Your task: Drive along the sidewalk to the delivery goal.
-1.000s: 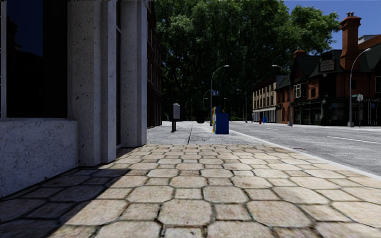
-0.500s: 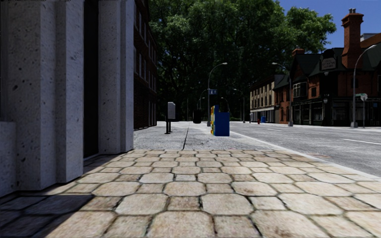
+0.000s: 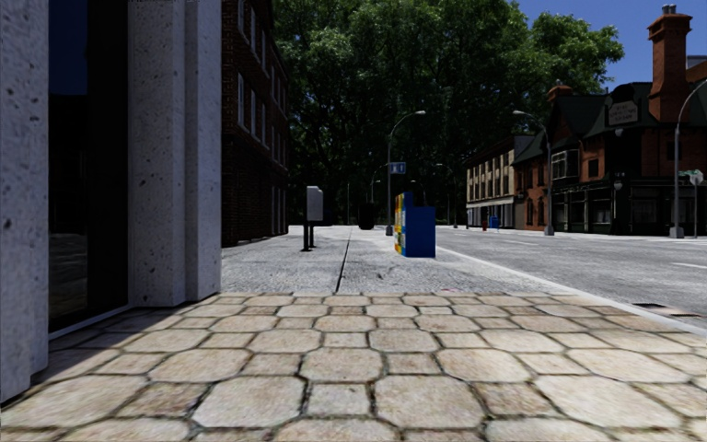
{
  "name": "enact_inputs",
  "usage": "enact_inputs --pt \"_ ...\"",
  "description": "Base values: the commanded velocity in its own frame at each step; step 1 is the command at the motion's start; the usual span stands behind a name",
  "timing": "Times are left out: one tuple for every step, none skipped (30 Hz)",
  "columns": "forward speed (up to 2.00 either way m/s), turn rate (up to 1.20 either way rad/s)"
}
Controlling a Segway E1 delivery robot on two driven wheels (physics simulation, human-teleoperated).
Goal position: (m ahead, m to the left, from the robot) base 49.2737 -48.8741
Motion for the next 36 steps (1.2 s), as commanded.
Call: enact_inputs --pt "2.0 0.0" --pt "2.0 0.0" --pt "2.0 0.0" --pt "2.0 0.0" --pt "2.0 0.0" --pt "2.0 0.0" --pt "2.0 0.0" --pt "2.0 0.0" --pt "2.0 0.0" --pt "2.0 0.0" --pt "2.0 0.0" --pt "2.0 0.0" --pt "2.0 0.0" --pt "2.0 0.0" --pt "2.0 0.0" --pt "2.0 0.0" --pt "2.0 0.0" --pt "2.0 0.0" --pt "2.0 0.0" --pt "2.0 0.0" --pt "2.0 0.0" --pt "2.0 0.0" --pt "2.0 0.0" --pt "2.0 0.0" --pt "2.0 0.0" --pt "2.0 0.0" --pt "2.0 0.0" --pt "2.0 0.0" --pt "2.0 0.0" --pt "2.0 0.0" --pt "2.0 0.0" --pt "2.0 0.0" --pt "2.0 0.0" --pt "2.0 0.0" --pt "2.0 0.0" --pt "2.0 0.0"
